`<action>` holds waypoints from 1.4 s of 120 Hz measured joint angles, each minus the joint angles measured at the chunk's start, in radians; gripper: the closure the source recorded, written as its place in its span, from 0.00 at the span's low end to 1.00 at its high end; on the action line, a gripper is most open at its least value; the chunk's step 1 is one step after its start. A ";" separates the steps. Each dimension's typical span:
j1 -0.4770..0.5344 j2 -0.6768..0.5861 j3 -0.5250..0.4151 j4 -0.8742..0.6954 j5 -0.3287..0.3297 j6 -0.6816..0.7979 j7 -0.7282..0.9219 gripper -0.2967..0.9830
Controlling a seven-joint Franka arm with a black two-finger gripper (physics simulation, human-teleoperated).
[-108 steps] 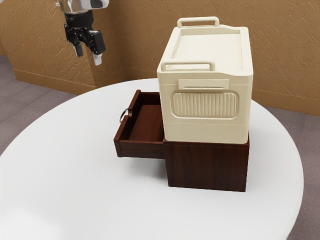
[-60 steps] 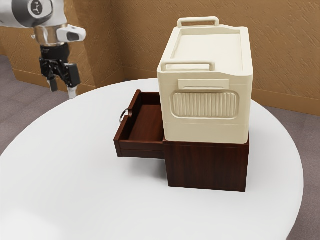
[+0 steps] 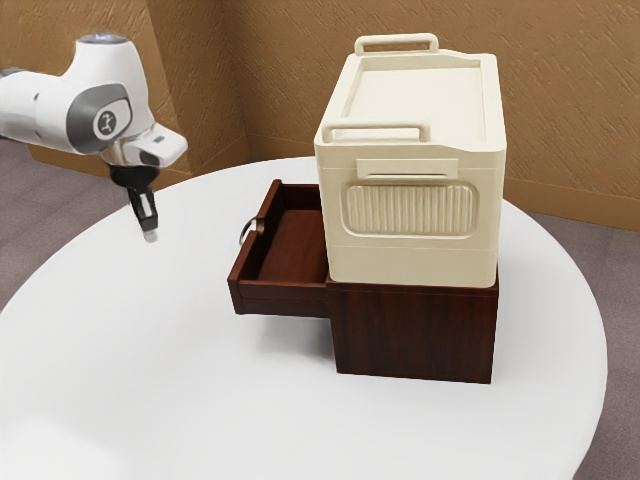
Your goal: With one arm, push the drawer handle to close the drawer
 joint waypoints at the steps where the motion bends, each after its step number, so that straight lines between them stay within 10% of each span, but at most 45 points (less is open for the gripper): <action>1: 0.000 0.003 0.000 0.000 0.000 0.008 0.010 0.81; 74: 0.003 0.220 -0.017 0.081 -0.062 0.279 0.567 0.84; 168: 0.001 0.380 -0.132 0.248 -0.246 0.297 0.825 0.84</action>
